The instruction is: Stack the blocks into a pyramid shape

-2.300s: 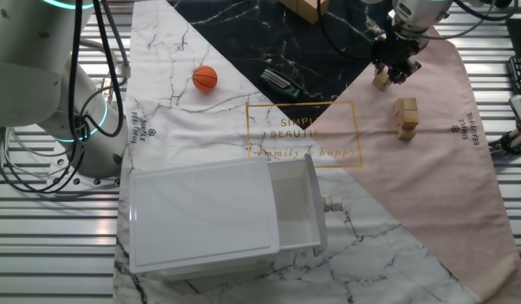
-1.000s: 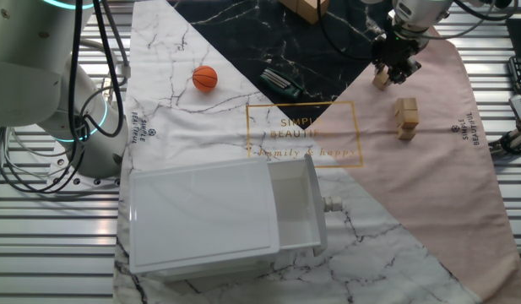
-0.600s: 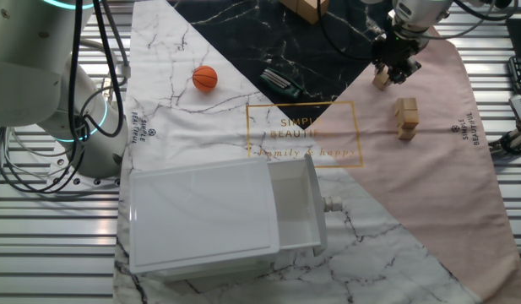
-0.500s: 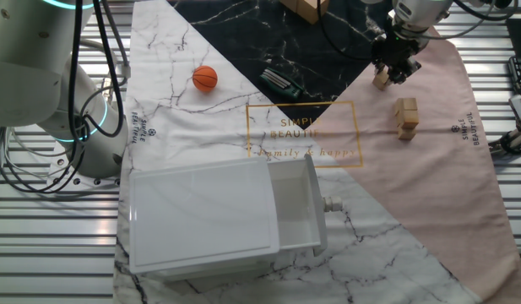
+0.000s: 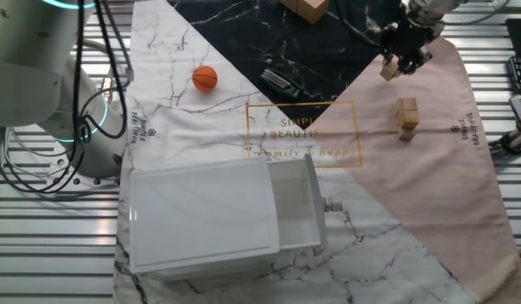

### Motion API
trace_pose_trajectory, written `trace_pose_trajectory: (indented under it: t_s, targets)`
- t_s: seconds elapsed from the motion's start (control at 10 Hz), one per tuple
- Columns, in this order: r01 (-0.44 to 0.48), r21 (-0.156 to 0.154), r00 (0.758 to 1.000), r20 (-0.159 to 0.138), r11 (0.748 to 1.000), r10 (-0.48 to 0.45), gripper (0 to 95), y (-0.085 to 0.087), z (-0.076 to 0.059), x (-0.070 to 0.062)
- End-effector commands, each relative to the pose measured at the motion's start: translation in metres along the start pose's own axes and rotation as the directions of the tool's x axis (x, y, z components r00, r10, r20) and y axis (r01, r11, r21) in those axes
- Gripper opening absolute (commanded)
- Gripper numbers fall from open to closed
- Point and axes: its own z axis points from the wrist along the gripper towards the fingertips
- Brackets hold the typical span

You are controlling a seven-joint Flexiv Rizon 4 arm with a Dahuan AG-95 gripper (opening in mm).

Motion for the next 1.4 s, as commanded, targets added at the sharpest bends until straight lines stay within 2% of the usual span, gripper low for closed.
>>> trace_pose_trajectory:
  t_s: [0.1,0.4,0.7,1.4]
  targets:
    - [0.008,-0.004,1.000,-0.007,1.000,-0.008,0.0,0.000,-0.009,0.003]
    - [0.041,-0.010,0.998,-0.037,0.999,-0.041,0.0,-0.007,-0.031,-0.003]
    - [0.086,-0.015,0.995,-0.045,0.996,-0.086,0.0,-0.021,-0.043,-0.002]
    - [0.046,-0.016,0.998,-0.040,0.999,-0.047,0.0,-0.049,-0.056,0.009]
